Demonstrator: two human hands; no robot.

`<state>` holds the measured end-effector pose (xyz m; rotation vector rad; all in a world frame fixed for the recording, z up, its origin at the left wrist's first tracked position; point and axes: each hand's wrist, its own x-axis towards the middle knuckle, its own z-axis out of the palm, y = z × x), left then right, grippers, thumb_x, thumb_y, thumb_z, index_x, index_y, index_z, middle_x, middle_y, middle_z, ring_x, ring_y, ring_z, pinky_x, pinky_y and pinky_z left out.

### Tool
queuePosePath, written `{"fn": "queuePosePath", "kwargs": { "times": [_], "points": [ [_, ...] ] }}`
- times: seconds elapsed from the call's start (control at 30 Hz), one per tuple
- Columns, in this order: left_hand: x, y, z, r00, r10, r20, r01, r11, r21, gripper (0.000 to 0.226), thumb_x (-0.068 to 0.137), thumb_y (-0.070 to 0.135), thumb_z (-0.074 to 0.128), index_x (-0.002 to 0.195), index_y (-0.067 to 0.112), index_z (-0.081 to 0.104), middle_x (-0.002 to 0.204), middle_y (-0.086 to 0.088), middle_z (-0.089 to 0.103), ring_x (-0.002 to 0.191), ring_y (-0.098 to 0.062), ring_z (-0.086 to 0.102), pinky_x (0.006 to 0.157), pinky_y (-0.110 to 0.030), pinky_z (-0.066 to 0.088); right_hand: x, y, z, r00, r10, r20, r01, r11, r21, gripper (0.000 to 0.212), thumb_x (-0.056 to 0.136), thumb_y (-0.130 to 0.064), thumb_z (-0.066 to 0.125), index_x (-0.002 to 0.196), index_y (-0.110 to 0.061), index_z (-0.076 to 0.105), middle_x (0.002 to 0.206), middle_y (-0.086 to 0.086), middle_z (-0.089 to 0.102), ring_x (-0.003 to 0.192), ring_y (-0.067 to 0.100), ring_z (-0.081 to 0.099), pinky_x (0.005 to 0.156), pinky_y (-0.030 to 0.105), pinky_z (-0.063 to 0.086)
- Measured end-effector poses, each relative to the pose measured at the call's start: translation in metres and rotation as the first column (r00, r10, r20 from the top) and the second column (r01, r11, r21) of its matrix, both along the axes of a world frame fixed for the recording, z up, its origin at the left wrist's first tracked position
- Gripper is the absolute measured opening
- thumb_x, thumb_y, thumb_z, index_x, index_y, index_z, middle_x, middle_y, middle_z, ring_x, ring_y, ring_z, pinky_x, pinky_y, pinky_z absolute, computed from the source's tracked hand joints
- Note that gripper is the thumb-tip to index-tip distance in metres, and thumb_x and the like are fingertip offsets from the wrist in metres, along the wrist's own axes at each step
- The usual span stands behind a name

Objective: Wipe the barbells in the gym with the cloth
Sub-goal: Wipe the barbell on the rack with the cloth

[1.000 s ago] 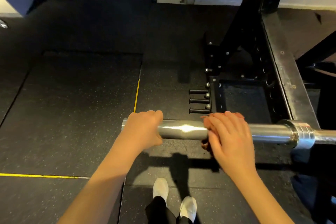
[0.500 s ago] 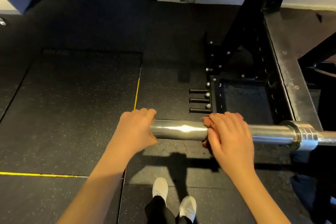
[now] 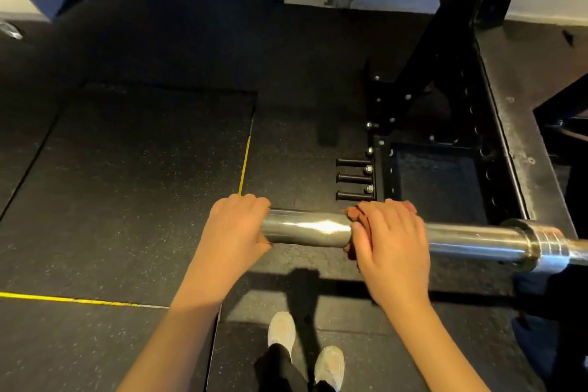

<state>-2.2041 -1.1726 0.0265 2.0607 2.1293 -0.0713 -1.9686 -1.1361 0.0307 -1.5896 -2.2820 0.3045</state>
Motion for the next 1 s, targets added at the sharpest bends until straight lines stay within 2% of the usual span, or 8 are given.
{"fn": "queuePosePath", "kwargs": {
  "times": [0.07,0.23,0.37,0.53,0.6,0.67,0.87,1.0],
  "points": [
    [0.003,0.001,-0.005,1.000,0.010,0.001,-0.010,1.000,-0.011,0.050,0.048,0.031,0.092,0.085,0.017,0.063,0.077,-0.003,0.061,0.069,-0.026,0.059,0.058,-0.034,0.042,-0.025,-0.002,-0.003,0.999,-0.033,0.012,0.033,0.999,-0.001,0.028,0.093,-0.033,0.045,0.103,-0.017,0.067,0.101,0.000,0.065,0.104,0.023,0.058,0.102,0.046,0.039],
    [-0.002,-0.003,-0.009,0.994,0.026,0.107,-0.029,0.999,0.025,0.045,0.066,0.032,0.082,0.104,0.017,0.063,0.095,-0.004,0.064,0.089,-0.026,0.059,0.073,-0.038,0.046,-0.075,-0.001,0.006,0.983,0.186,-0.005,-0.185,0.978,-0.093,0.037,0.093,-0.042,0.046,0.116,-0.019,0.064,0.108,0.002,0.066,0.103,0.023,0.061,0.101,0.042,0.041],
    [-0.012,-0.011,0.000,0.940,0.012,0.342,0.001,0.999,-0.038,0.066,0.070,0.030,0.063,0.134,0.013,0.054,0.124,-0.004,0.059,0.116,-0.026,0.051,0.099,-0.038,0.041,-0.023,0.020,0.035,0.949,0.294,-0.116,-0.310,0.790,-0.530,0.088,0.084,-0.063,0.059,0.154,-0.039,0.011,0.161,-0.014,0.011,0.149,0.009,0.004,0.119,0.035,0.005],
    [0.012,-0.012,0.019,0.895,0.118,0.430,-0.172,0.981,0.089,0.060,0.082,0.042,0.038,0.136,0.018,0.048,0.128,0.005,0.053,0.119,-0.017,0.045,0.108,-0.036,0.026,0.032,0.069,0.037,0.815,0.419,0.401,-0.032,0.723,-0.691,0.113,0.069,-0.060,0.076,0.155,-0.029,0.010,0.157,-0.004,0.029,0.145,0.020,0.025,0.118,0.049,0.014],
    [0.046,-0.006,0.028,0.896,0.042,0.442,-0.151,0.965,0.214,0.044,0.085,0.041,0.040,0.124,0.021,0.050,0.113,0.011,0.052,0.107,-0.016,0.046,0.098,-0.034,0.029,0.033,0.070,0.030,0.767,0.435,0.471,-0.053,0.775,-0.630,0.075,0.074,-0.050,0.074,0.137,-0.026,0.041,0.128,-0.003,0.059,0.114,0.020,0.056,0.099,0.039,0.045],
    [0.087,0.002,0.026,0.916,-0.036,0.399,-0.063,0.971,0.232,0.040,0.088,0.045,0.041,0.121,0.024,0.052,0.116,0.011,0.054,0.109,-0.016,0.047,0.098,-0.038,0.031,0.035,0.065,0.023,0.774,0.408,0.484,-0.139,0.856,-0.498,0.048,0.078,-0.048,0.068,0.117,-0.029,0.048,0.104,-0.008,0.063,0.091,0.014,0.059,0.076,0.029,0.049],
    [0.098,0.016,-0.008,0.995,-0.058,0.078,0.031,0.951,0.309,0.032,0.094,0.043,0.041,0.095,0.024,0.067,0.093,0.005,0.064,0.087,-0.021,0.058,0.080,-0.040,0.037,0.051,0.046,-0.006,0.872,0.295,0.390,-0.309,0.951,-0.027,0.048,0.048,-0.032,0.092,0.080,-0.013,0.063,0.060,0.001,0.055,0.047,0.018,0.050,0.044,0.029,0.041],
    [0.072,0.013,-0.006,0.987,0.151,0.049,-0.158,0.904,0.397,0.026,0.093,0.031,0.044,0.080,0.021,0.065,0.076,0.004,0.062,0.075,-0.023,0.056,0.073,-0.039,0.038,0.053,0.034,-0.023,0.932,0.194,0.306,-0.255,0.951,0.175,0.043,0.052,-0.021,0.091,0.081,-0.008,0.063,0.066,0.007,0.057,0.057,0.024,0.054,0.056,0.033,0.042]
  ]
}}
